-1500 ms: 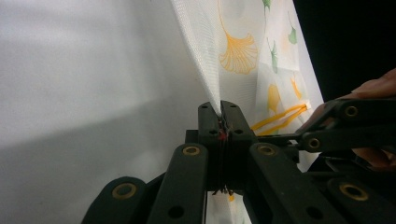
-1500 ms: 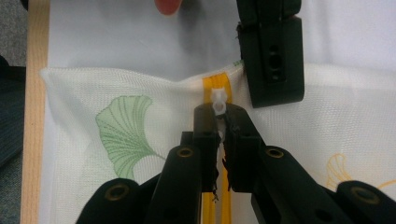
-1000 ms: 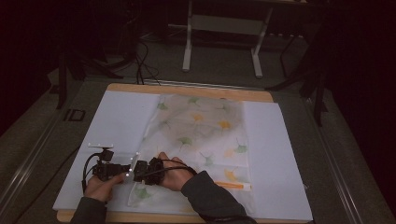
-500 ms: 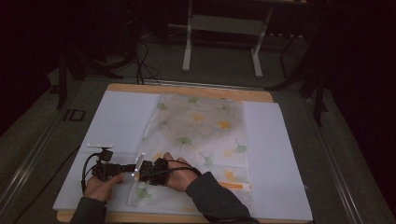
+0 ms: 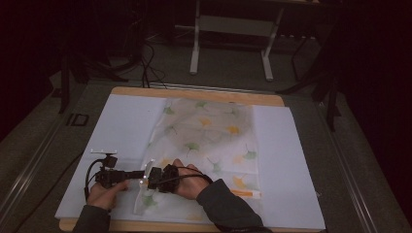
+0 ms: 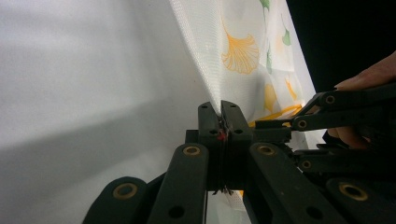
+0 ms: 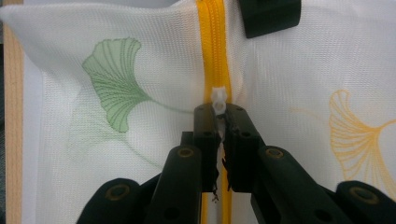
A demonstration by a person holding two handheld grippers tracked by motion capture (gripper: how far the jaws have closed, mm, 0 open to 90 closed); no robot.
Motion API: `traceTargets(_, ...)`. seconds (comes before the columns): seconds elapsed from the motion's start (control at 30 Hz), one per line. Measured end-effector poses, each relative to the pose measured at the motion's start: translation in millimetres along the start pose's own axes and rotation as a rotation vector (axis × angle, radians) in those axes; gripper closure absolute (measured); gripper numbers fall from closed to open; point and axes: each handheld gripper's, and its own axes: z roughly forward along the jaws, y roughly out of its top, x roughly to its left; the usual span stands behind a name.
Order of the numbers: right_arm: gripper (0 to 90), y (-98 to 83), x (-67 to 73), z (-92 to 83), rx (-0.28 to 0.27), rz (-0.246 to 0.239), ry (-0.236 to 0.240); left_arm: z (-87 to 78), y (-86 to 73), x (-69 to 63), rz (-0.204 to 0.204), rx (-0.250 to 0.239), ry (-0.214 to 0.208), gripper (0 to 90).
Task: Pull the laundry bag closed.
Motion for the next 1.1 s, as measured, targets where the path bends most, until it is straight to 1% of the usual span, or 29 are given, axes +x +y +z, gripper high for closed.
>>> traceTargets(0.17, 84.6, -0.1, 0.2, -1.8, 0.001, -0.004, 0.0, -0.1, -0.1, -0.1, 0.002, 0.0, -0.002, 89.1)
traceTargets(0.4, 84.5, -1.4, -1.0, -3.1, -0.009, 0.006, 0.006, -0.1, -0.1, 0.0, 0.005, 0.0, -0.001, 89.1)
traceTargets(0.5, 84.6, -2.5, -0.8, -3.2, -0.004, 0.004, 0.004, -0.3, -0.1, 0.1, 0.004, 0.001, -0.004, 89.1)
traceTargets(0.57, 84.5, -3.5, -1.0, -3.7, -0.011, 0.01, 0.005, -0.3, -0.1, 0.0, 0.004, -0.001, -0.003, 89.1)
traceTargets(0.63, 84.6, -4.4, -1.2, -4.0, -0.008, 0.014, 0.006, -0.8, -0.1, 0.1, 0.001, -0.004, -0.007, 89.1)
traceTargets(0.7, 84.5, -5.7, -1.7, -3.9, 0.001, 0.011, 0.003, -1.3, -0.1, 0.3, -0.001, -0.007, -0.011, 89.1)
traceTargets(0.83, 84.6, -9.7, -3.6, -4.4, -0.008, 0.021, 0.003, -1.0, -0.1, 0.3, 0.001, -0.005, -0.009, 89.1)
traceTargets(1.1, 84.5, -17.1, -3.5, -5.1, 0.01, 0.014, -0.005, -1.3, -0.2, 0.8, 0.002, -0.004, -0.008, 89.1)
